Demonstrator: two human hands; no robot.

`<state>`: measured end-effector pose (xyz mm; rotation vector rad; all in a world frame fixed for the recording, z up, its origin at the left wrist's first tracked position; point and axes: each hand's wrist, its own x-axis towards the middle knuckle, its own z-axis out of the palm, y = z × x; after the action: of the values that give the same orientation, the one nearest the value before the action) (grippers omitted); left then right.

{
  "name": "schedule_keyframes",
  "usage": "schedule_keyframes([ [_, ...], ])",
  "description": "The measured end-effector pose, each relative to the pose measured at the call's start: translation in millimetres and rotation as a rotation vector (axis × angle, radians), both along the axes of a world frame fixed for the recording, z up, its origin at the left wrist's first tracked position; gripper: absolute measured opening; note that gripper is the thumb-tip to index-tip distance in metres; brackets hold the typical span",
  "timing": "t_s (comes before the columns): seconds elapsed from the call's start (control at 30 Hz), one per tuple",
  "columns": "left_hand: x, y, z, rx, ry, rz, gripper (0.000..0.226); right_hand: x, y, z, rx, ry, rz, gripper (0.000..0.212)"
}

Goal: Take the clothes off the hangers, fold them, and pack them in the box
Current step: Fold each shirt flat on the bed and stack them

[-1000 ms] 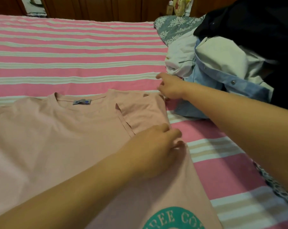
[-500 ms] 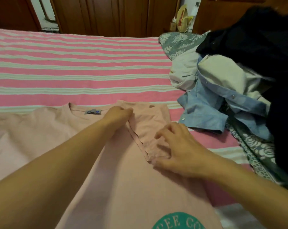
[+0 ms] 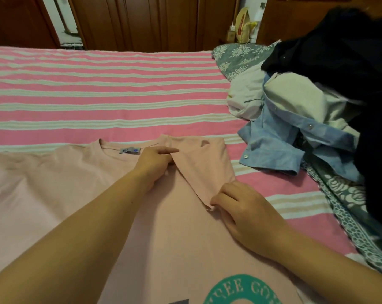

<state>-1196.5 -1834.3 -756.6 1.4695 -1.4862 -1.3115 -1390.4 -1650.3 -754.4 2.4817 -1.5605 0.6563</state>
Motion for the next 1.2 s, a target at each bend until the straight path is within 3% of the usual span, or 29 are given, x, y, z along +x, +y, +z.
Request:
schedule_keyframes([
  [0.1,0.6,-3.4,1.4,0.056,0.072,0.03,0.036,-1.6,1.3,-3.1,0.011,-0.023,0.045,0.019],
  [0.2,4.9,-4.3,0.3,0.104,0.145,0.032,0.019,2.8,3.9,-13.6,-0.02,0.011,0.075,0.021],
  [0.37,-2.1,-4.5,-7.2,-0.112,-0.149,-0.012,0.01,6.3,2.5,-23.3,-0.029,0.151,0.129,0.025],
  [0.53,-4.8,-8.6,11.7,-0.01,-0.069,0.096,0.011,17.1,5.1,-4.9,0.112,0.045,-0.063,0.031],
  [0.67,-10.3,-20.6,19.4,-0.002,-0.081,0.042,0.02,17.1,4.2,8.3,0.035,0.073,-0.178,0.014],
  [0.8,-12.8,-24.5,17.6,-0.063,-0.155,0.069,0.031,15.3,9.9,5.8,-0.021,-0.06,-0.285,0.024],
  [0.93,-4.8,-23.2,3.8,-0.128,-0.269,0.01,0.02,16.6,13.3,-12.1,0.036,0.008,-0.194,0.02],
  [1.07,1.5,-13.5,-1.7,-0.245,-0.362,-0.056,0.008,17.5,12.3,-19.3,-0.053,0.049,-0.059,0.015],
  [1.2,18.1,19.1,12.8,-0.281,-0.428,-0.156,0.04,14.7,12.2,-20.1,0.003,0.173,-0.026,0.012],
])
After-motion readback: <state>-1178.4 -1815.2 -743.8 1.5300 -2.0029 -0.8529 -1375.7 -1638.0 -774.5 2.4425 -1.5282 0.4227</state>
